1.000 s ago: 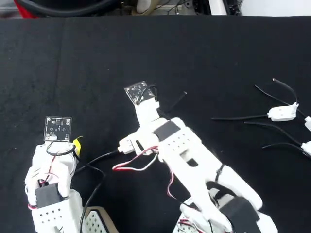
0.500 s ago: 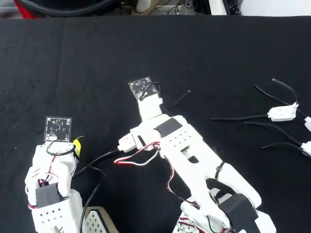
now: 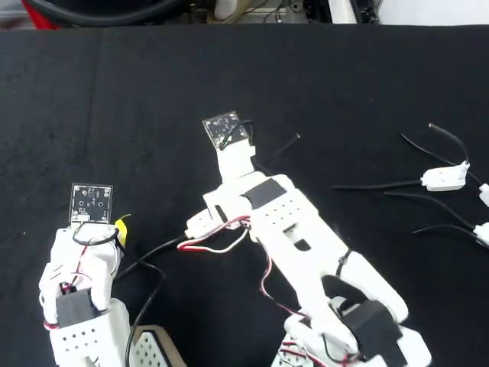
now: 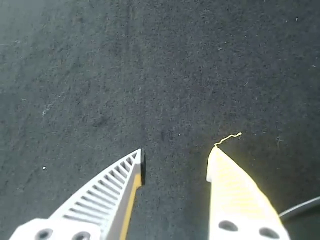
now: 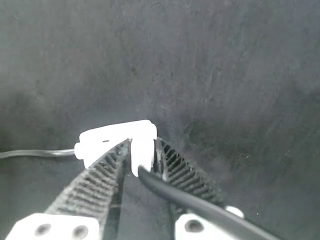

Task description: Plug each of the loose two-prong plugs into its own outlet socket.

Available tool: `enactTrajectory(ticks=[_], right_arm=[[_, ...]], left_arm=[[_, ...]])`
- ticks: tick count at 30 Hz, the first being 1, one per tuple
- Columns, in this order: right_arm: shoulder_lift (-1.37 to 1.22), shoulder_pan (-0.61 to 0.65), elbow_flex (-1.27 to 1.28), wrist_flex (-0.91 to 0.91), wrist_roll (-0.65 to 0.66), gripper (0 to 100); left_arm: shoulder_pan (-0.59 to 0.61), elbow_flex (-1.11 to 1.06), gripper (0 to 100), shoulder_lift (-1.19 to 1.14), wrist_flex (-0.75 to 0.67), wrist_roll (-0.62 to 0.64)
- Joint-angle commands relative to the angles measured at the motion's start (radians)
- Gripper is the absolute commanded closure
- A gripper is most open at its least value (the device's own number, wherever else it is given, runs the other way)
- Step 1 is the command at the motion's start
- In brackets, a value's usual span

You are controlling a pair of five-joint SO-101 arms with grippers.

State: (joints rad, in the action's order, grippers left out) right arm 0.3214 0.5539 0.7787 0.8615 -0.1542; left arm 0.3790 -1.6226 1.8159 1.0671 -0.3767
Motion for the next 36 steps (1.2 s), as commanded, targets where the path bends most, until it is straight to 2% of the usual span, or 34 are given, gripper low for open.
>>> enactTrajectory(ticks=[1, 8, 17, 28, 36], right_arm=[[-0.054, 0.023, -0.065, 0.003, -0.003, 98.7], [-0.153, 0.041, -0.102, 0.005, -0.003, 98.7], [-0.154, 0.041, -0.142, 0.103, -0.003, 98.7], [-0.153, 0.038, -0.150, 0.112, -0.003, 98.7], [0.008, 0.038, -0.090, 0.112, -0.003, 98.7]], left_arm=[[0.004, 0.004, 78, 0.008, 0.003, -0.003], [0.002, -0.004, 78, 0.008, 0.000, -0.003], [0.002, -0.004, 78, 0.008, 0.000, -0.003], [0.002, -0.004, 78, 0.008, -0.002, -0.003], [0.004, -0.004, 78, 0.008, -0.003, -0.003]])
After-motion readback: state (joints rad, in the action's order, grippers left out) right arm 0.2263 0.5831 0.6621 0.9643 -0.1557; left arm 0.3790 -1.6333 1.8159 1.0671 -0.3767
